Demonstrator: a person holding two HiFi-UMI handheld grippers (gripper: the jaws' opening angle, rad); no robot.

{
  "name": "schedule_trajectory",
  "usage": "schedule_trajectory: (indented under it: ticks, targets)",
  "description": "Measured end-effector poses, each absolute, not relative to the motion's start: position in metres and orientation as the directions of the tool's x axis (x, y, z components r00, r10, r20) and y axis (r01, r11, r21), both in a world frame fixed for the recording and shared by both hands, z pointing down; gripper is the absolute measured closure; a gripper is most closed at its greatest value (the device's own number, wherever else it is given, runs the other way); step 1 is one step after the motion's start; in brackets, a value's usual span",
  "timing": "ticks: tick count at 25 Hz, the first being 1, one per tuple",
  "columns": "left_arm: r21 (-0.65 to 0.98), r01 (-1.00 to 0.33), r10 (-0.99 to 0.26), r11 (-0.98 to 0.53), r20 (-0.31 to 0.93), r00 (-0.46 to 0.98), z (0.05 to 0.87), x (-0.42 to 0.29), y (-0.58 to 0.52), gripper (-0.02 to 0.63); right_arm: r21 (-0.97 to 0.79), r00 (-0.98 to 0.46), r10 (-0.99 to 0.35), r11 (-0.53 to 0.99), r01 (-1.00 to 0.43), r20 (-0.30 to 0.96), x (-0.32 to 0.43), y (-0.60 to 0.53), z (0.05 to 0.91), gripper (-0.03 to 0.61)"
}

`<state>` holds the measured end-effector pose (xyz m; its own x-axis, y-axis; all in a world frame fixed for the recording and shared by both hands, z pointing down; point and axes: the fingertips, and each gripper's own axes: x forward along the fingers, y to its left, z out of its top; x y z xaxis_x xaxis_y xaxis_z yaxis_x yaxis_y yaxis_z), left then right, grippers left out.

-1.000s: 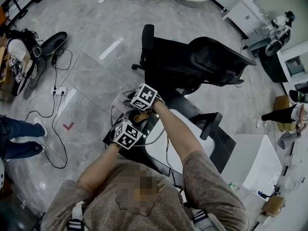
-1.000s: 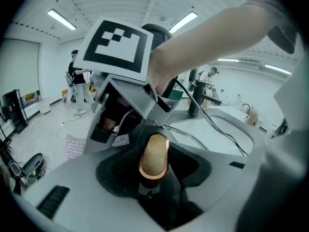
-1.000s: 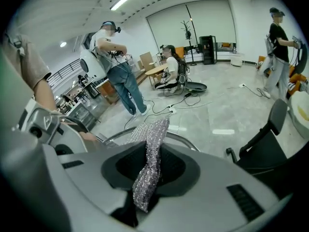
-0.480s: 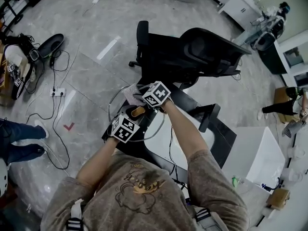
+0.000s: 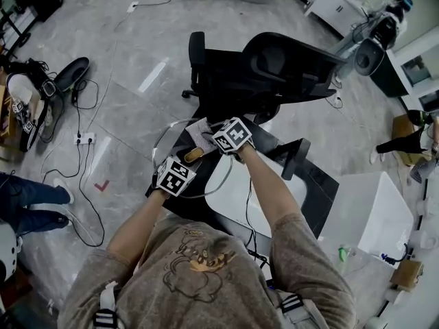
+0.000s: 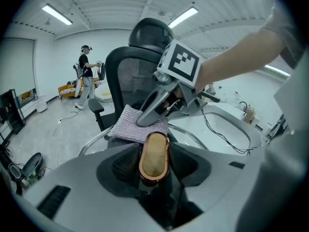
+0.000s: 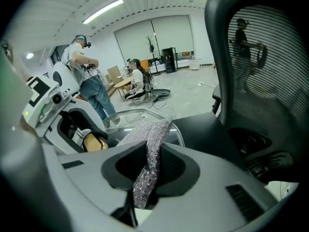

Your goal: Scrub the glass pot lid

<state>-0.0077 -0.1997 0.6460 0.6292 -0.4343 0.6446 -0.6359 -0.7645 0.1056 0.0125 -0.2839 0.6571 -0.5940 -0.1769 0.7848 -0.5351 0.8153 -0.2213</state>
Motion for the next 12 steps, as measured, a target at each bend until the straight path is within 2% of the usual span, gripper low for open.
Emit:
schedule_trajectory:
  ticks: [12]
  targets:
    - [0.171,-0.587,-0.264,-0.791,0.771,0.579,0.643,-0.008,-0.200,0.419,-0.228,-0.582,-0.239,0.755,-0.615,0.777,0.054,-0.219,0.654,0.491]
